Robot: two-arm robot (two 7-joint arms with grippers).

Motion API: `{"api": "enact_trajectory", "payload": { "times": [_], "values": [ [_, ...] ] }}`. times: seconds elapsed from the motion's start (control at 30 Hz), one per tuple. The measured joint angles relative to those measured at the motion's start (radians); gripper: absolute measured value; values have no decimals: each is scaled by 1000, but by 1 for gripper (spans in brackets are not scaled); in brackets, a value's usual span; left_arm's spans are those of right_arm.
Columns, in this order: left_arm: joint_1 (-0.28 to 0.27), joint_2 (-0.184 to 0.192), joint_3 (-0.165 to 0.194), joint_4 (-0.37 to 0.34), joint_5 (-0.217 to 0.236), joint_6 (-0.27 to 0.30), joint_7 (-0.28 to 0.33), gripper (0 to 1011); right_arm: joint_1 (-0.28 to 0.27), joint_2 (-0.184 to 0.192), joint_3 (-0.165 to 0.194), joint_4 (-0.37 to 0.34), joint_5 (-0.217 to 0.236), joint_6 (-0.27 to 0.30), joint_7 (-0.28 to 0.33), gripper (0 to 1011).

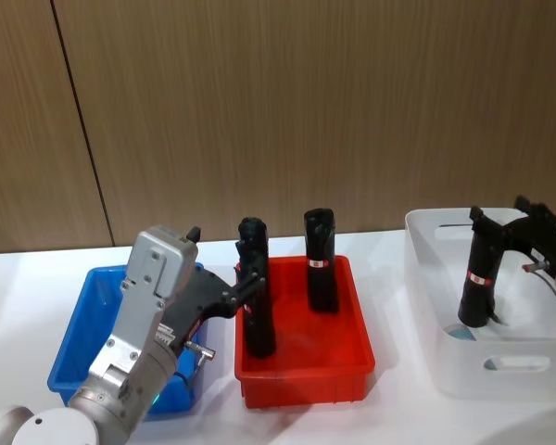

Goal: Pick the cotton swabs from the blue box and place them into the white box.

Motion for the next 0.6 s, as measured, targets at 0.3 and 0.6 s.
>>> {"api": "enact_trajectory", "payload": {
  "times": [0.3,0.6],
  "values": [
    [0,0,0,0,0,0,0,1003,-7,2,3,-16,6,-2,5,1002],
    [0,0,0,0,0,0,0,1003,-11,3,4,-24,9,-3,7,1002]
  ]
}}
